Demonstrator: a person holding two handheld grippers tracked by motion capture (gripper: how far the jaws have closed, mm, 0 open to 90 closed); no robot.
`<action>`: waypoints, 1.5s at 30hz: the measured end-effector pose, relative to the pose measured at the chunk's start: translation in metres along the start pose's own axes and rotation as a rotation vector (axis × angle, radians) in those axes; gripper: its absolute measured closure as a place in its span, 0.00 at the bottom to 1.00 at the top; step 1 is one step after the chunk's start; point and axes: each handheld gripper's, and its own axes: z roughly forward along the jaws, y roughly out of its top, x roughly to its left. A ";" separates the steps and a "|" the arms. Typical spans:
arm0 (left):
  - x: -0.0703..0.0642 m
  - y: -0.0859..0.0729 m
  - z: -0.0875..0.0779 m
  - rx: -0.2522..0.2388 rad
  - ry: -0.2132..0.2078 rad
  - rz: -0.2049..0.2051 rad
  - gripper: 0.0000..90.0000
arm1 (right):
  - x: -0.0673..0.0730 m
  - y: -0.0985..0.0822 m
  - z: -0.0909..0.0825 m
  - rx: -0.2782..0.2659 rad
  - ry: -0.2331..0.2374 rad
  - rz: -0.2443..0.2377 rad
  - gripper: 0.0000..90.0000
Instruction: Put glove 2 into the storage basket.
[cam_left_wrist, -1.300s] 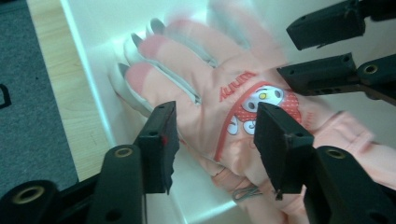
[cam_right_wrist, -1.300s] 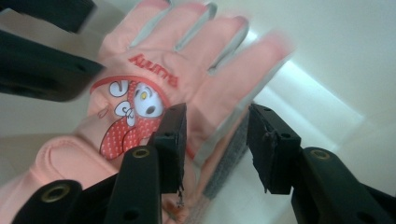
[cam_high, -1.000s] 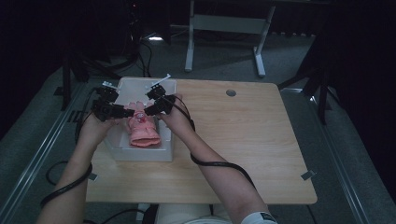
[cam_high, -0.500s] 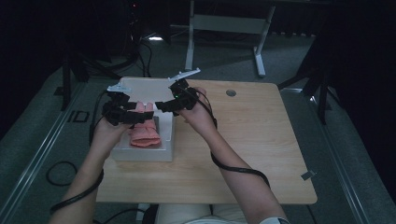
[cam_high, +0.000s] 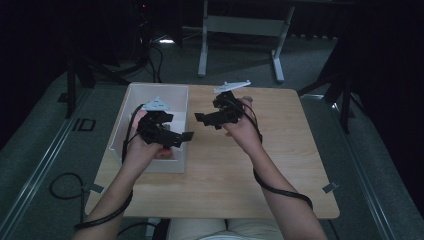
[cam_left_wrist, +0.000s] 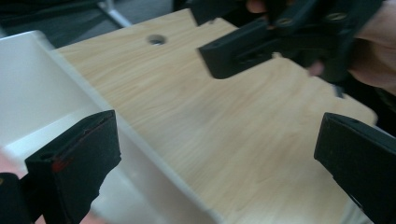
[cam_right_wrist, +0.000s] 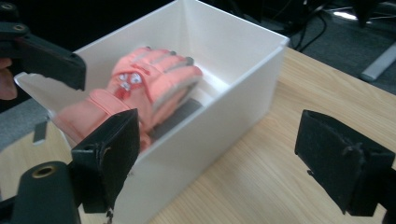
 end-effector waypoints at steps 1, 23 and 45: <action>-0.004 0.001 0.003 0.004 -0.005 0.011 0.00 | -0.002 -0.002 -0.003 0.001 -0.007 -0.006 0.15; -0.076 -0.010 0.069 0.030 -0.175 0.180 0.00 | -0.035 -0.075 -0.038 0.014 -0.049 -0.041 0.16; -0.100 -0.065 0.128 0.140 -0.241 0.223 0.00 | -0.046 -0.160 -0.029 0.063 -0.025 -0.035 0.16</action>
